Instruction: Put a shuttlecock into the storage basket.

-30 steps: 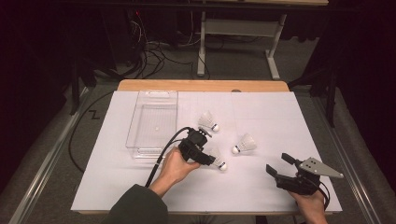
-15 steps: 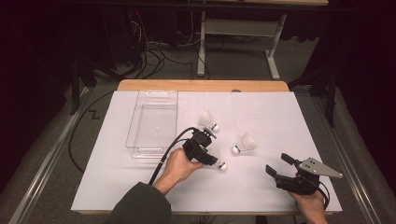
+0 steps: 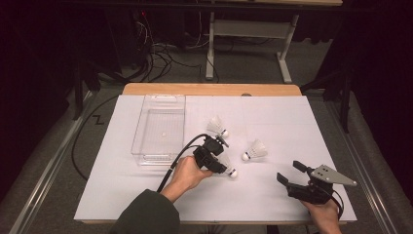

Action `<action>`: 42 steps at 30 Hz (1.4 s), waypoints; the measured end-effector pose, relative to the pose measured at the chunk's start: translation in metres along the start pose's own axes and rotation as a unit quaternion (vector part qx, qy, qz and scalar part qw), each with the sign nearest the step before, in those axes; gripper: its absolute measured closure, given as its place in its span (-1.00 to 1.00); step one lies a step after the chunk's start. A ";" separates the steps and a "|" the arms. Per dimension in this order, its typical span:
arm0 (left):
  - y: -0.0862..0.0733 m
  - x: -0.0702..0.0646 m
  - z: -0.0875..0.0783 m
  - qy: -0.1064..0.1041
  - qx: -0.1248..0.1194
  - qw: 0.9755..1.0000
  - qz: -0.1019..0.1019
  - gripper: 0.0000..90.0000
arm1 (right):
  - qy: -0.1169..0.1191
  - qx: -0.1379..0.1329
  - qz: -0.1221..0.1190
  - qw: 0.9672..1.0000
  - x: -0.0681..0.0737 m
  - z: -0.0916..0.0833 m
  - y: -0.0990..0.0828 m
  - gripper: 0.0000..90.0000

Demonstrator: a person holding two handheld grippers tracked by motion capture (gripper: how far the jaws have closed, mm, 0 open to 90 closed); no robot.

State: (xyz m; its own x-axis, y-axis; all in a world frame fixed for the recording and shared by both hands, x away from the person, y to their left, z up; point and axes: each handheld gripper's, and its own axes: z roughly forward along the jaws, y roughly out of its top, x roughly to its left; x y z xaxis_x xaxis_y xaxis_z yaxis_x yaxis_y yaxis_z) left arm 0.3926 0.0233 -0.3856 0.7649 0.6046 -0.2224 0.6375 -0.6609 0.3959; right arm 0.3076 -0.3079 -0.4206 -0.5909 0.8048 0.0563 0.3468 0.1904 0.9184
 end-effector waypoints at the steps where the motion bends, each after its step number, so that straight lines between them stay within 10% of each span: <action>1: 0.000 0.000 0.000 -0.002 0.000 1.000 0.000 0.46 | 0.001 0.000 0.000 1.000 0.000 0.000 0.000 -0.54; 25: -0.002 0.002 -0.009 -0.031 0.003 0.999 0.015 0.98 | 0.002 0.002 -0.001 1.000 0.000 0.000 0.000 -0.54; 42: -0.007 0.005 -0.030 -0.009 -0.013 1.000 0.011 0.99 | 0.002 0.004 -0.003 1.000 0.001 0.001 0.000 -0.54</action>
State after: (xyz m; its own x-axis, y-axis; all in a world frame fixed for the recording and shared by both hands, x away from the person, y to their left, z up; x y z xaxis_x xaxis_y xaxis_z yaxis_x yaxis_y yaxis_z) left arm 0.3894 0.0443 -0.3624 0.7808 0.5811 -0.2296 0.6175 -0.6620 0.4248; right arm 0.3077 -0.3071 -0.4212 -0.5957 0.8015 0.0531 0.3500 0.1994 0.9153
